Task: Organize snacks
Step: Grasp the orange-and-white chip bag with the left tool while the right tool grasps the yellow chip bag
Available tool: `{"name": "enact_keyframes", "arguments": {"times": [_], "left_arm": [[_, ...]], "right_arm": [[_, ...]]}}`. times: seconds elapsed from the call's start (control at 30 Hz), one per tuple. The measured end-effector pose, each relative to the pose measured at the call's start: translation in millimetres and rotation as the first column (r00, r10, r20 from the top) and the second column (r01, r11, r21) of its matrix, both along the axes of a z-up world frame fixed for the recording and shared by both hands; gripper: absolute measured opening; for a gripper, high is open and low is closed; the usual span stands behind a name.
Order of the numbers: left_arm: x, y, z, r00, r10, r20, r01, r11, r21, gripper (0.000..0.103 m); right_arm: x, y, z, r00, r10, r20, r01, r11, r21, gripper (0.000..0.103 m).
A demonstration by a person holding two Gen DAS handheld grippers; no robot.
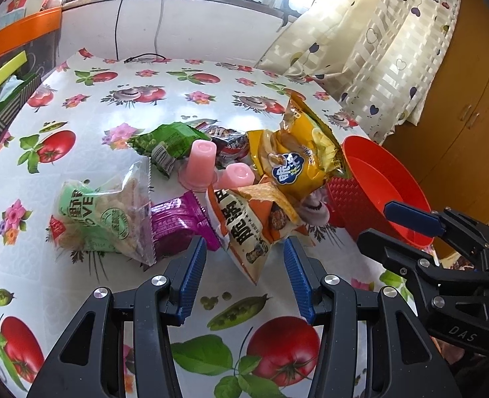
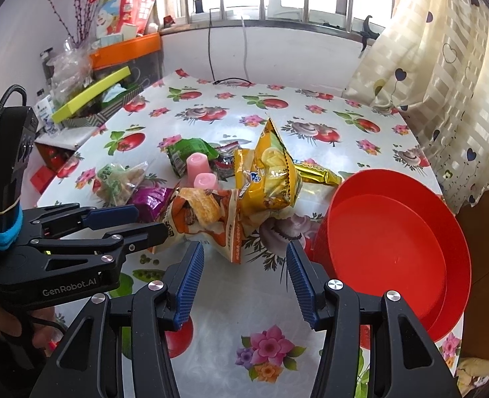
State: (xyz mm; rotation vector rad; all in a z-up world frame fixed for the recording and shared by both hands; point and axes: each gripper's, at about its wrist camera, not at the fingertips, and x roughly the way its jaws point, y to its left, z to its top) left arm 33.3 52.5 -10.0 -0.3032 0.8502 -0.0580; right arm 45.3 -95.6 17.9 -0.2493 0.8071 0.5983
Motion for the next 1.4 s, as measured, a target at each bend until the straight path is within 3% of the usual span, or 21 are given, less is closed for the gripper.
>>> {"name": "enact_keyframes", "arguments": {"times": [0.43, 0.63, 1.27, 1.4], "left_arm": [[24.5, 10.8, -4.0, 1.0, -0.008, -0.029, 0.005, 0.995, -0.103, 0.05], [31.9, 15.6, -5.9, 0.999, -0.006, -0.034, 0.001, 0.991, -0.137, 0.057], [55.8, 10.8, -16.9, 0.997, -0.051, -0.059, 0.041, 0.986, -0.164, 0.061], [53.5, 14.3, -18.0, 0.996, -0.056, -0.072, 0.043, 0.985, -0.17, 0.061]], "right_arm": [[31.8, -4.6, 3.2, 1.0, -0.005, -0.013, 0.005, 0.999, 0.041, 0.057], [51.7, -2.8, 3.7, 1.0, -0.003, -0.018, 0.004, 0.999, 0.053, 0.059], [106.0, 16.8, -23.0, 0.992, 0.008, -0.128, -0.005, 1.0, 0.023, 0.059], [107.8, 15.9, -26.6, 0.989, 0.016, -0.147, -0.014, 1.0, 0.017, 0.047]]}}
